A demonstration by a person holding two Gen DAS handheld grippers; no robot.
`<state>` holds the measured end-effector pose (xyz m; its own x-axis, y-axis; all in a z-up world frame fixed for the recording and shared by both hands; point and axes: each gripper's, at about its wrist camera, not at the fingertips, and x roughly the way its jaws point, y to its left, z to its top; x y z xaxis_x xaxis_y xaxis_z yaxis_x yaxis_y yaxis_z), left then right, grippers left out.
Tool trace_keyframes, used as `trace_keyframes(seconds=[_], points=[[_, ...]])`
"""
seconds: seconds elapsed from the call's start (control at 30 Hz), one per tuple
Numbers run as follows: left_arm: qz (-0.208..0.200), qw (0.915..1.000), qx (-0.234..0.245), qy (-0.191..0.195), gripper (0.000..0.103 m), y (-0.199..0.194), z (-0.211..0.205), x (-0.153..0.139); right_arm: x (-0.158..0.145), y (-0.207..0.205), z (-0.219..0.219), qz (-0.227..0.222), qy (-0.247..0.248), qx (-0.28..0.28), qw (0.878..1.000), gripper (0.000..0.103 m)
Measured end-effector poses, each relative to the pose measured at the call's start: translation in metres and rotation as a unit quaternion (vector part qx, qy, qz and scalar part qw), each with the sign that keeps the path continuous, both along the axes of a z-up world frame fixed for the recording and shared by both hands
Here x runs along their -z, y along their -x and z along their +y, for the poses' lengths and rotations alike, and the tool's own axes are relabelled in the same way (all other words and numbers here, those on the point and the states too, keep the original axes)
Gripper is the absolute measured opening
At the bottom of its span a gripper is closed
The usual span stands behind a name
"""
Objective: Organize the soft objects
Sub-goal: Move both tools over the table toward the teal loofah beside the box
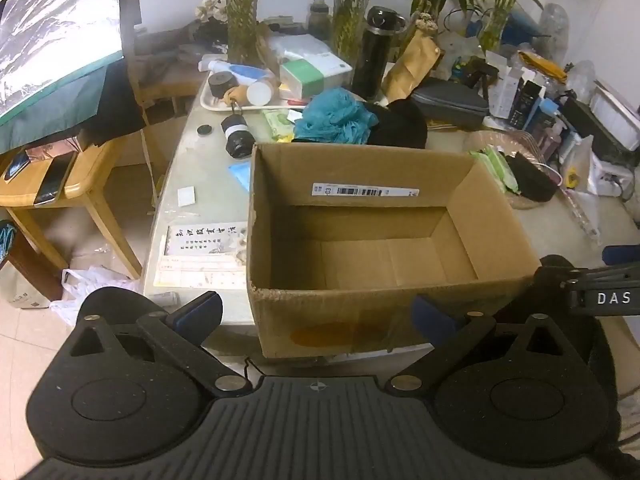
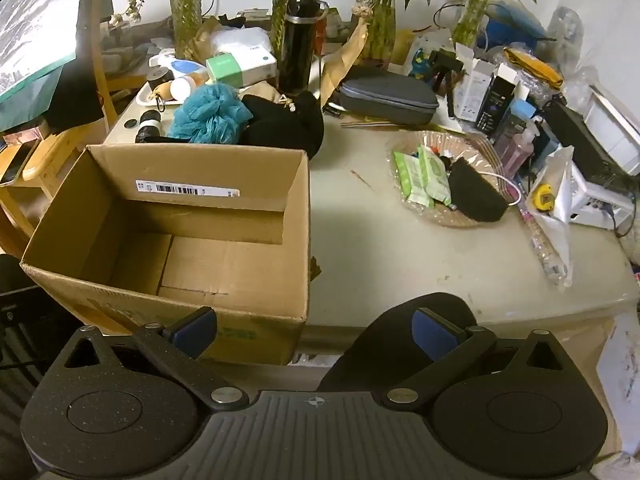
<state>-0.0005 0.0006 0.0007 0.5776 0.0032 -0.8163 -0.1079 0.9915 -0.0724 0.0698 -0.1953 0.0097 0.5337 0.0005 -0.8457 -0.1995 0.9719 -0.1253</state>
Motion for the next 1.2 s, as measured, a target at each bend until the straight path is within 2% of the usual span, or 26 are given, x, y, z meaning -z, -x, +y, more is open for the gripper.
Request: trace_keyframes(seconds=[0.5, 0.7, 0.83, 0.97, 1.2], points=[[-0.025, 0.9995, -0.005, -0.017, 0.103, -0.002, 0.010, -0.011, -0.010, -0.006, 0.000, -0.024, 0.017, 0.008, 1.000, 0.103], [-0.024, 0.9996, -0.010, -0.010, 0.103, -0.005, 0.015, -0.015, -0.016, -0.009, 0.002, -0.043, 0.023, -0.001, 0.999, 0.103], [-0.046, 0.9988, -0.012, -0.016, 0.103, -0.007, 0.016, -0.020, -0.024, -0.011, 0.003, -0.058, 0.021, -0.006, 0.998, 0.103], [-0.073, 0.9972, -0.010, -0.008, 0.103, -0.010, 0.018, -0.026, -0.034, -0.017, 0.008, -0.073, 0.022, -0.013, 0.997, 0.103], [-0.085, 0.9962, -0.013, 0.014, 0.103, -0.018, 0.020, -0.033, -0.048, -0.027, 0.016, -0.097, 0.021, -0.025, 0.995, 0.103]])
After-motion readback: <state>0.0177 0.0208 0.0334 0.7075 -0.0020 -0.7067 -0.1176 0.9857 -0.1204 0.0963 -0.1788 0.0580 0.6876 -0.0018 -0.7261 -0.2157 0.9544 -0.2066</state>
